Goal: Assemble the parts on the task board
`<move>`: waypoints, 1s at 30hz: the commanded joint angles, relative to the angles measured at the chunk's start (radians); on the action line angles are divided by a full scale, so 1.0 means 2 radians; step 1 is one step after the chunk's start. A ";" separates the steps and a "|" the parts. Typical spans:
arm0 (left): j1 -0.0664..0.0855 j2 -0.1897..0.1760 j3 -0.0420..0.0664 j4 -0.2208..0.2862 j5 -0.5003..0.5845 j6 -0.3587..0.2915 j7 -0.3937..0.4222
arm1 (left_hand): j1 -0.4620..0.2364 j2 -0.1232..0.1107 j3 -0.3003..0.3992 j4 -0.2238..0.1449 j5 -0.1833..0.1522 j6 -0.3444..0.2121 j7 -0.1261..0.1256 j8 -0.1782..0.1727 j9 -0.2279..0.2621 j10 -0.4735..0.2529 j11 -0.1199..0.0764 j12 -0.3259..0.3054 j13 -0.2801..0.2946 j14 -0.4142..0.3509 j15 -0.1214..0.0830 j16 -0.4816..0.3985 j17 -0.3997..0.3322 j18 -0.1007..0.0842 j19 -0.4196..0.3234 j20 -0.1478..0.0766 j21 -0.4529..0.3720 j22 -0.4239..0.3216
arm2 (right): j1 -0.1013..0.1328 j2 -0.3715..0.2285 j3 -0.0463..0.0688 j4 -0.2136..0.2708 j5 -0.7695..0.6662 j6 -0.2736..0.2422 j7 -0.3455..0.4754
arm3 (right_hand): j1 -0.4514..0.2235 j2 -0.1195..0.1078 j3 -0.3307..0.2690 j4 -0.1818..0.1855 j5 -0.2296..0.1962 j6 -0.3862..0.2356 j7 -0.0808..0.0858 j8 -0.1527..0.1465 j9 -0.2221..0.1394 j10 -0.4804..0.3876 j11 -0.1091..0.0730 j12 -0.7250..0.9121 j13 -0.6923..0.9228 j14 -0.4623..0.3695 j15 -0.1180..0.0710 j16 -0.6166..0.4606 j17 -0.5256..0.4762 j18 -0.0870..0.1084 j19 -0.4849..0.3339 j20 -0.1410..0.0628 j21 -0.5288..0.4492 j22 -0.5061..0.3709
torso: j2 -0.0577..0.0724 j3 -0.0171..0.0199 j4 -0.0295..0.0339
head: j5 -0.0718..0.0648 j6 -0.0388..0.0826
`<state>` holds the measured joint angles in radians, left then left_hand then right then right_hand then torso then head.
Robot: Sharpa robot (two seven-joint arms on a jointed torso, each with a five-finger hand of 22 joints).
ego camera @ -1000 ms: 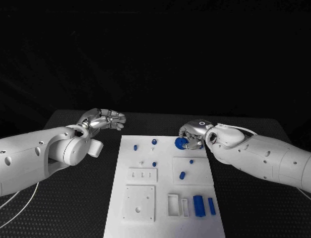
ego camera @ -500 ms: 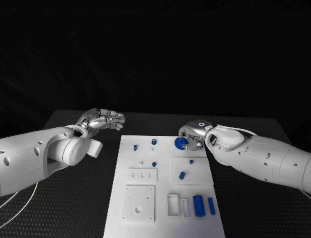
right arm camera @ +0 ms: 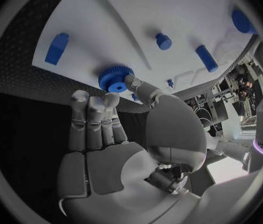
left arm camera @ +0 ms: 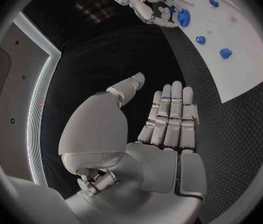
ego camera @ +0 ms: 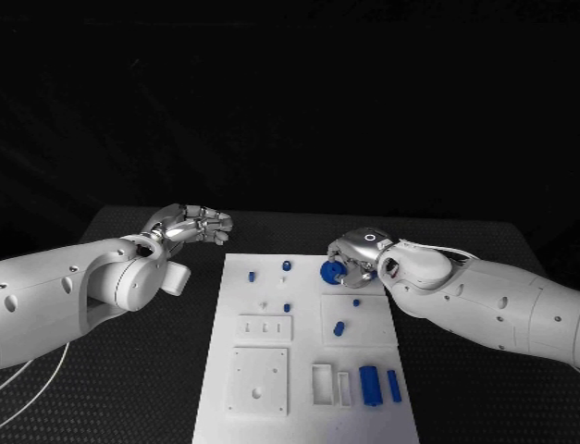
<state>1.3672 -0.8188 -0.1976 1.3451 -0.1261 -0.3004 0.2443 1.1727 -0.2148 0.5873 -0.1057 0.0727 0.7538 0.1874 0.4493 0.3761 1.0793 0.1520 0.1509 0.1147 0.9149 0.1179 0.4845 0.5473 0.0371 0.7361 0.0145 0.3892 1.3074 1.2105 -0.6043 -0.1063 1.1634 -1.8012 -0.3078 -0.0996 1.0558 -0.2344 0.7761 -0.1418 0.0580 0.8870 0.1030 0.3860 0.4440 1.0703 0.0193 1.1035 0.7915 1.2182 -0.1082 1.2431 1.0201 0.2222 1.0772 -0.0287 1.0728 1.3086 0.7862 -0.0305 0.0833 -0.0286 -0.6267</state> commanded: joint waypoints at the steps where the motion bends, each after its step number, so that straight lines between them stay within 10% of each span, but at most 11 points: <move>1: 0.001 0.000 0.000 0.002 -0.002 0.004 0.003 | -0.004 0.001 0.003 0.000 -0.002 -0.004 0.001 -0.002 0.000 -0.003 0.000 -0.002 0.000 0.000 -0.001 0.000 0.001 0.008 -0.003 0.001 0.003 0.010 | 0.003 -0.003 0.002 0.016 -0.039 -0.013 -0.037 | 0.000 -0.003 0.002 0.000 -0.003 0.089 -0.009 -0.002 -0.001 -0.029 -0.020 0.001 -0.001 0.005 -0.006 0.000 0.000 0.020 0.004 -0.001 0.002 0.003 | 0.000 -0.0003 -0.0001 | 0.000 0.001; 19: 0.001 -0.002 0.000 0.005 -0.002 0.001 0.002 | -0.005 0.001 0.003 0.000 -0.002 -0.004 0.001 -0.002 0.001 -0.003 0.000 -0.003 0.000 0.000 -0.001 0.000 0.001 0.008 -0.003 0.001 0.003 0.010 | 0.004 0.012 0.008 0.075 -0.074 -0.032 -0.066 | 0.000 -0.026 0.019 0.021 -0.004 0.092 -0.010 0.000 0.004 -0.021 -0.022 -0.003 -0.003 0.010 -0.009 -0.002 0.001 0.020 0.010 -0.005 0.003 0.001 | 0.000 -0.0014 0.0013 | 0.004 0.004; 20: 0.001 -0.002 0.000 0.005 -0.002 0.001 0.002 | -0.005 0.001 0.003 0.000 -0.002 -0.004 0.001 -0.002 0.001 -0.003 0.000 -0.003 0.000 0.000 -0.001 0.000 0.001 0.008 -0.003 0.001 0.003 0.010 | 0.004 0.018 0.008 0.073 -0.077 -0.030 -0.067 | 0.000 -0.026 0.020 0.022 -0.004 0.092 -0.010 0.000 0.004 -0.021 -0.022 -0.003 -0.003 0.011 -0.009 -0.003 0.001 0.020 0.010 -0.005 0.003 0.001 | -0.002 -0.0156 0.0210 | -0.016 0.004; 30: 0.001 0.002 0.000 0.002 -0.002 0.001 0.002 | -0.005 0.002 0.003 0.000 -0.002 -0.004 0.001 -0.002 0.001 -0.003 0.001 -0.003 0.000 0.000 -0.001 0.000 0.001 0.008 -0.002 0.001 0.004 0.010 | -0.014 0.064 0.008 0.041 -0.077 -0.026 -0.064 | 0.000 -0.029 0.021 0.023 -0.004 0.090 -0.010 -0.001 0.005 -0.022 -0.022 -0.004 -0.003 0.011 -0.009 -0.003 0.001 0.020 0.010 -0.006 0.003 0.001 | -0.001 -0.0152 0.0249 | -0.016 0.004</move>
<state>1.3675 -0.8160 -0.1972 1.3499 -0.1268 -0.3019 0.2430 1.1727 -0.2148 0.5873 -0.1057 0.0727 0.7503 0.1909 0.4493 0.3767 1.0793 0.1519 0.1509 0.1147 0.9149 0.1179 0.4845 0.5480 0.0369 0.7361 0.0145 0.3946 1.3081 1.1842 -0.4825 -0.0919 1.2504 -1.9330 -0.3592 -0.2206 1.0531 -0.2818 0.8185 -0.0994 0.0533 0.8889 0.1012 0.3858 0.4533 1.0740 0.0156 1.0995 0.7866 1.2350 -0.1110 1.2427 1.0199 0.2158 1.0969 -0.0377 1.0737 1.3082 0.7837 -0.0591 0.1266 -0.0612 -0.6171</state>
